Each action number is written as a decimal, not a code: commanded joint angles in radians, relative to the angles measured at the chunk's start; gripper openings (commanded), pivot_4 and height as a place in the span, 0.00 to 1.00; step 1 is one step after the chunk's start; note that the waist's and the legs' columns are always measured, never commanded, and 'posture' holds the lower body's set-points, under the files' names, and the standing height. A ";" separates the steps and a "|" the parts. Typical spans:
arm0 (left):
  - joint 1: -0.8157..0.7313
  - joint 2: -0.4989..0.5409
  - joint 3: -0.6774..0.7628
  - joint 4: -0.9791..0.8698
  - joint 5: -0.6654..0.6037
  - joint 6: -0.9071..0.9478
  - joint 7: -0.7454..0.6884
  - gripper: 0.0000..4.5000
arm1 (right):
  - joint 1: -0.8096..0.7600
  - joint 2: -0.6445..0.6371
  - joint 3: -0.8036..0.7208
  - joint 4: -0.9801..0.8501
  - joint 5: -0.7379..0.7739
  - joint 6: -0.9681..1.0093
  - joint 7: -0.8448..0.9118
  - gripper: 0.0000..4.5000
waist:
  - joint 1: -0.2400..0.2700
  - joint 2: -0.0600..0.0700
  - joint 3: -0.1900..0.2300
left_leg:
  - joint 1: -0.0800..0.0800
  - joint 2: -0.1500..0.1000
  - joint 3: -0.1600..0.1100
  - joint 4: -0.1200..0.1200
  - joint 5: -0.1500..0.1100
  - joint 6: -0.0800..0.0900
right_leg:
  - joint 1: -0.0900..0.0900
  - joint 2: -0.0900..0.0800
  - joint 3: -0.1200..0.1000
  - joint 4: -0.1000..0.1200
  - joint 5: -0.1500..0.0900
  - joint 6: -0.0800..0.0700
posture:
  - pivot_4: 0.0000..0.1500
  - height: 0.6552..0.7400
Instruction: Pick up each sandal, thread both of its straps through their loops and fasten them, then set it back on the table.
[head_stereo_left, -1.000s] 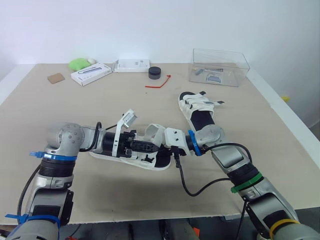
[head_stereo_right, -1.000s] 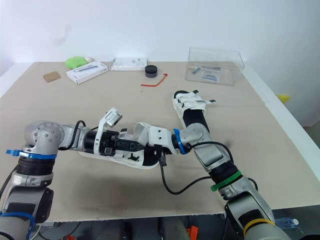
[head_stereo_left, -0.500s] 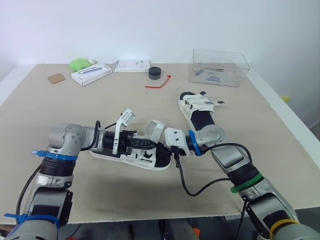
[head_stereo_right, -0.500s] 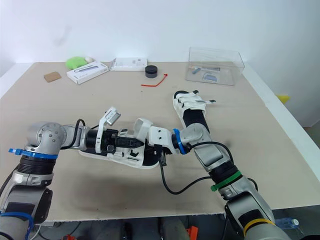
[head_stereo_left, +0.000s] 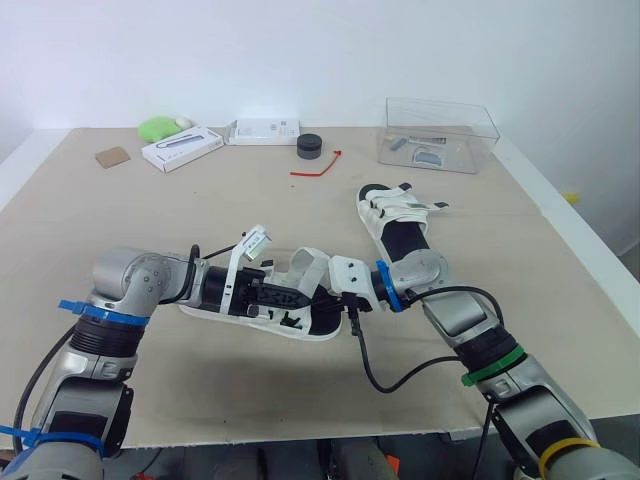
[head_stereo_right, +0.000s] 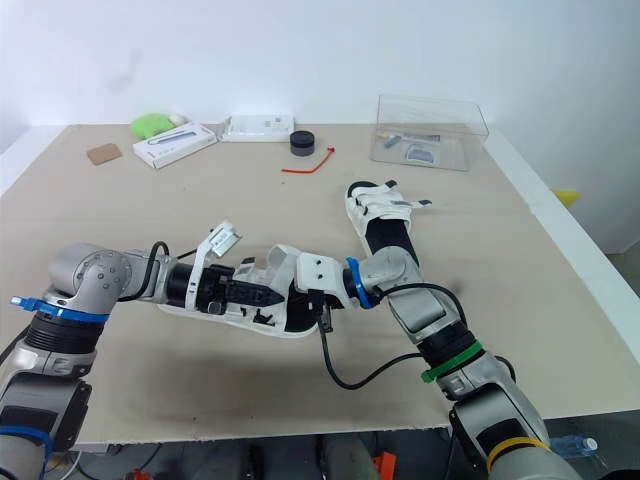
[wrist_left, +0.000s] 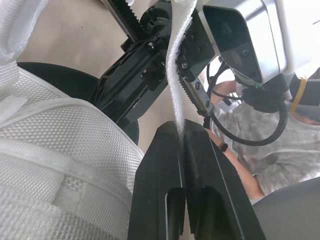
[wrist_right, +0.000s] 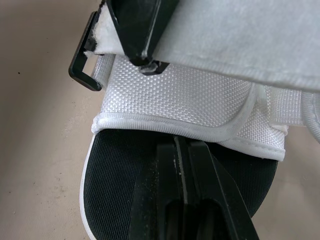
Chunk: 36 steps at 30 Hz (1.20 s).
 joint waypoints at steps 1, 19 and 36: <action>0.026 0.008 -0.030 -0.014 0.026 -0.004 0.005 0.03 | 0.029 -0.015 0.045 0.047 -0.052 0.017 0.002 0.00 | 0.000 0.000 0.000 | 0.000 0.000 0.000 0.000 0.000 0.000 | 0.000 0.000 0.000 0.000 0.000 0.000 | 1.00 1.00; 0.035 -0.001 -0.088 -0.044 0.075 -0.081 -0.028 0.03 | 0.029 -0.016 0.046 0.043 -0.052 0.017 0.003 0.00 | 0.000 0.002 -0.001 | 0.001 0.000 0.000 0.000 0.000 0.000 | 0.001 0.000 0.000 0.000 0.000 0.000 | 1.00 1.00; 0.062 0.015 -0.163 -0.074 0.205 -0.242 -0.053 0.03 | 0.020 -0.008 0.046 0.054 -0.052 0.015 0.002 0.00 | 0.000 0.004 -0.003 | 0.001 0.000 0.000 0.000 0.000 0.000 | 0.001 0.000 0.000 0.000 0.000 0.000 | 1.00 1.00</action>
